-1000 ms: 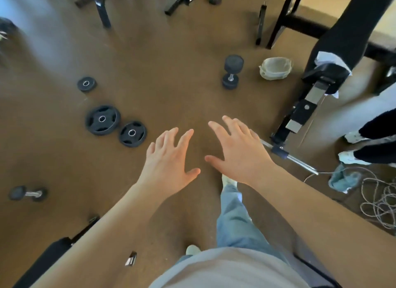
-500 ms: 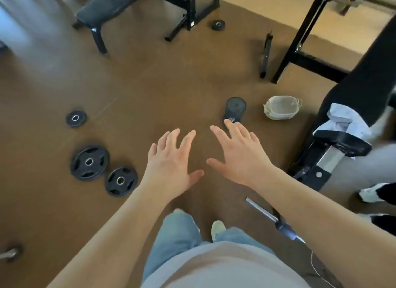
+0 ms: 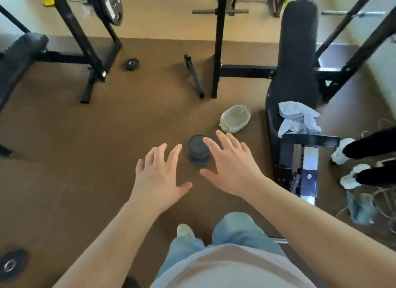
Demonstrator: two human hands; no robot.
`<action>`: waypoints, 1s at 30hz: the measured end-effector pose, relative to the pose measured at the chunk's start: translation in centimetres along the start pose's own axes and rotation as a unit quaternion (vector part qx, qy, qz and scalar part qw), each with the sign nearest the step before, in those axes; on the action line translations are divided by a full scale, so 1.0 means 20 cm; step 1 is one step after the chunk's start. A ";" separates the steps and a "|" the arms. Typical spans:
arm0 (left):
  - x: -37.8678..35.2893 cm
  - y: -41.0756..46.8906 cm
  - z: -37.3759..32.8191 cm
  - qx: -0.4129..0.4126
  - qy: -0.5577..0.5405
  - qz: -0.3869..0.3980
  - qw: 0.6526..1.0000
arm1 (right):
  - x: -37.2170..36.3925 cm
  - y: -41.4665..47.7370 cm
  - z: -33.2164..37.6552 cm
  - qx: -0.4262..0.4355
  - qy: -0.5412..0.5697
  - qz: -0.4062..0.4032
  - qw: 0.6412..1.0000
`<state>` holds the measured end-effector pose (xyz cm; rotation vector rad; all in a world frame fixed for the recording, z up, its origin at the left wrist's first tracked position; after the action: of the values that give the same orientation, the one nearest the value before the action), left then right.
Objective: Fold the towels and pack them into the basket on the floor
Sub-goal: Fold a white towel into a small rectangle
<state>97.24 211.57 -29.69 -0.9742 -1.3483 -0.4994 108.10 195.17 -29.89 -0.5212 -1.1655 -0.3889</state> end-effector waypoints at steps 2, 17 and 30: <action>0.07 0.19 -0.05 -0.039 0.018 0.015 0.999 | 0.06 0.09 -0.07 -0.039 0.011 -0.020 0.999; 0.31 1.45 -1.12 -0.184 0.085 0.022 0.979 | 0.38 0.69 -1.29 -0.218 0.044 -0.113 0.968; 0.37 2.15 -2.17 -0.308 0.122 0.012 0.944 | 0.65 0.88 -2.27 -0.318 0.094 -0.113 0.937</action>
<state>157.87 201.13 -32.18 -1.3785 -0.9626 -1.0254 156.81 183.30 -34.62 -0.8904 -0.8989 -1.0121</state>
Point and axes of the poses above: each hand's wrist, its own y-axis towards the middle knuckle, its own x-axis out of the back of the hand, z = x × y, the point moved 2 cm from there along y, towards the middle knuckle, and after that the axes turned 14 degrees about x, right-handed, at the moved point
